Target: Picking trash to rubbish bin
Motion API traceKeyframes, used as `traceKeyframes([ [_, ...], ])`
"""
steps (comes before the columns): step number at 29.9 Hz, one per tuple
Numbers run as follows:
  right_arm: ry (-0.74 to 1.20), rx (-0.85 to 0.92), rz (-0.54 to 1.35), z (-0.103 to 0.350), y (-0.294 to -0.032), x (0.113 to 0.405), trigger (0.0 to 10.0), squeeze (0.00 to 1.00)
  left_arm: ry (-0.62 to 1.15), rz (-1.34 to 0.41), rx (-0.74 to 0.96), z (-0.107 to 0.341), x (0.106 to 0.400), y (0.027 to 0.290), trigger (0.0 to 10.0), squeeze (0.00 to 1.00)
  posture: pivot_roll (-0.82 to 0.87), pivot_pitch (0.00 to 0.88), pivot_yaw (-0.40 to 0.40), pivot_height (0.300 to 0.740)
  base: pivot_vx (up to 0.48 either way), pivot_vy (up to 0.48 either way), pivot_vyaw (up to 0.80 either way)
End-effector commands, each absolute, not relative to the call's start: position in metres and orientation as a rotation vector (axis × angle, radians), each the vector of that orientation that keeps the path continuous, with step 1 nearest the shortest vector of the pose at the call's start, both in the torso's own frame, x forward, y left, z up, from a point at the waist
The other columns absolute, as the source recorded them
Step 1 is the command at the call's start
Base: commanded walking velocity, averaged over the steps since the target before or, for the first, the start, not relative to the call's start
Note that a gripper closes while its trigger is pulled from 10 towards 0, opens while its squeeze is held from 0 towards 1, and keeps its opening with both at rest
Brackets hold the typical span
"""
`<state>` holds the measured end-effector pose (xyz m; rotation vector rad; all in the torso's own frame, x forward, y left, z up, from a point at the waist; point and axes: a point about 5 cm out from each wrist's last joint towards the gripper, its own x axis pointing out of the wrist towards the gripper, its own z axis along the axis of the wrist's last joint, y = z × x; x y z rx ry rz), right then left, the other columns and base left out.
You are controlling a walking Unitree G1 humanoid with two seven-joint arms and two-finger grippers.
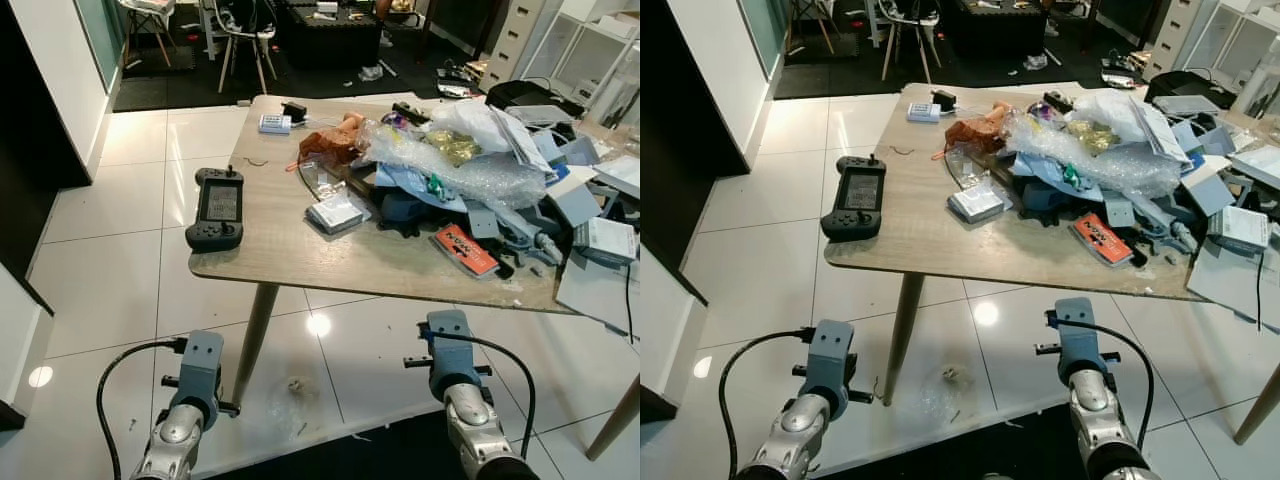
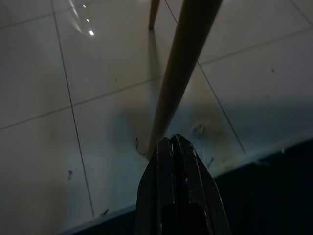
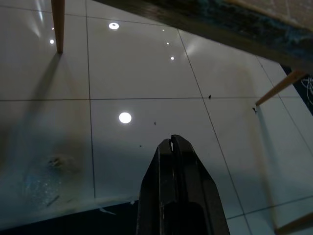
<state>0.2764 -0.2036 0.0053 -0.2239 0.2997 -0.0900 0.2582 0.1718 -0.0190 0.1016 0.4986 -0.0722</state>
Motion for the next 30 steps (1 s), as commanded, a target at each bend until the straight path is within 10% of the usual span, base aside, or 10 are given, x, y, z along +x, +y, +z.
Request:
traceKeyframes([
  [1,0.335,-0.23,-0.09,0.0,-0.206,0.273,10.0,0.0,0.505,-0.068,0.097,-0.019,0.259,0.172,10.0,0.0,-0.05,0.061,-0.02,0.74,0.0,-0.435,0.0],
  [13,0.338,-0.217,-0.07,0.002,-0.197,0.279,10.0,0.0,0.486,-0.047,0.096,-0.014,0.263,0.174,10.0,0.0,-0.04,0.061,-0.019,0.74,0.0,-0.48,0.0],
  [30,0.252,-0.193,0.027,0.011,-0.187,0.281,10.0,0.0,0.485,-0.087,0.137,-0.011,0.265,0.174,10.0,0.0,-0.02,0.086,-0.032,0.74,0.0,0.169,0.0],
])
